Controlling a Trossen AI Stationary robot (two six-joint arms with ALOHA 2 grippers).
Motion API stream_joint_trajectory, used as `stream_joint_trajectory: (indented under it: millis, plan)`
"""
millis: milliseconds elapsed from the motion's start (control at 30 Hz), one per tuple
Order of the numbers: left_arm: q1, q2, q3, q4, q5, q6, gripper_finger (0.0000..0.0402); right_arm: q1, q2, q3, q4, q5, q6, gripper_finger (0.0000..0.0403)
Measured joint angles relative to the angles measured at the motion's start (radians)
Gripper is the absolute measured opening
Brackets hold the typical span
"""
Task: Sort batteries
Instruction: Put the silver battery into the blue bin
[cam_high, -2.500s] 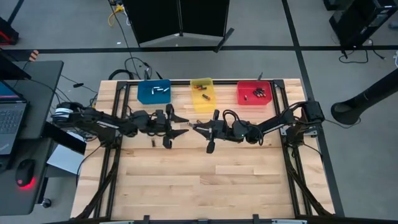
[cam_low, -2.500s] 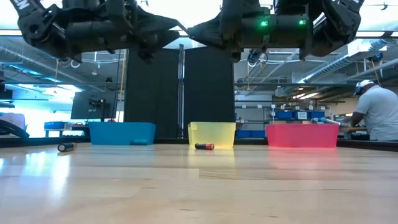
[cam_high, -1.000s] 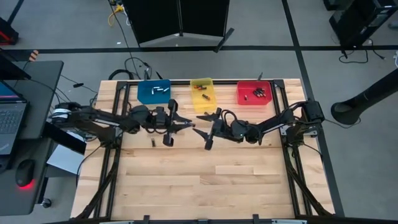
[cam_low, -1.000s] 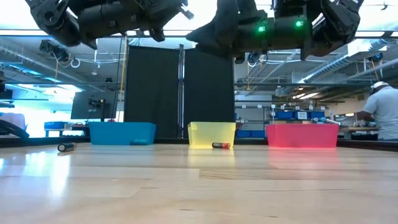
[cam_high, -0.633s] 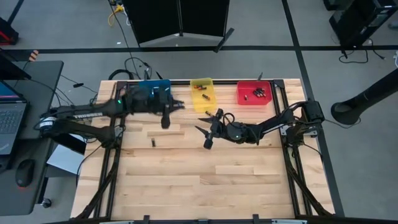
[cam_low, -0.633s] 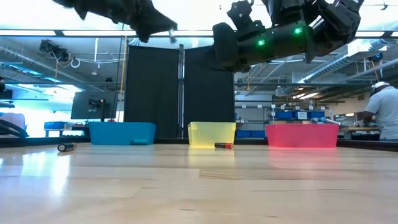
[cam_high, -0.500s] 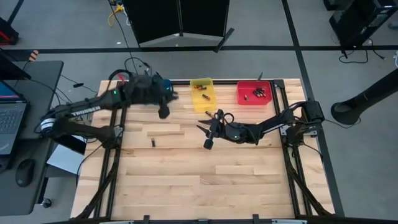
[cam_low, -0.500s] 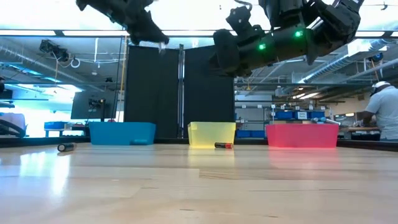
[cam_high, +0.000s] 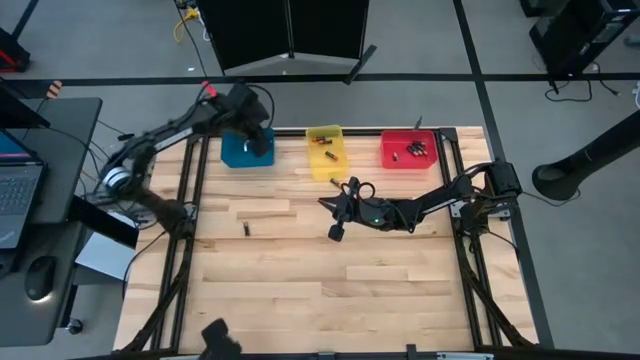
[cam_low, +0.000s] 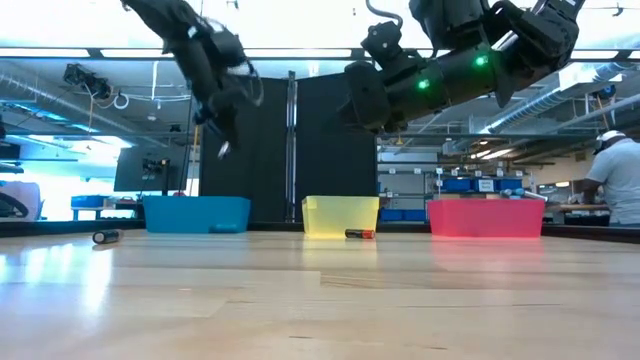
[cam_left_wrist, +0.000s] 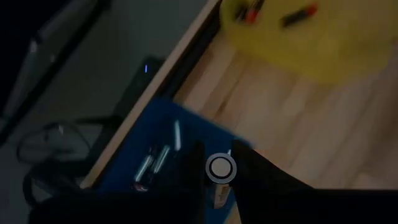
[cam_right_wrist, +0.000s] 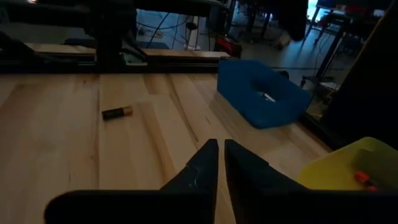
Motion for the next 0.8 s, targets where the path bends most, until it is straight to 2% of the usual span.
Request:
stream_joint_trajectory:
  millis: [267, 433, 567, 800]
  plan:
    - [0.060, 0.211, 0.008, -0.016, 0.000, 0.049, 0.0055, 0.000, 0.000, 0.000, -0.018, -0.001, 0.002, 0.0009]
    - [0.093, 0.312, 0.008, -0.008, -0.018, 0.079, 0.0055, 0.000, 0.000, 0.000, -0.039, -0.004, 0.004, 0.0017]
    - [0.113, 0.367, 0.007, 0.009, -0.040, 0.079, 0.0055, 0.000, 0.000, 0.000, -0.049, -0.004, 0.011, 0.0025]
    - [0.118, 0.400, 0.007, 0.014, -0.041, 0.079, 0.0055, 0.000, 0.000, 0.000, -0.050, -0.004, 0.010, 0.0007]
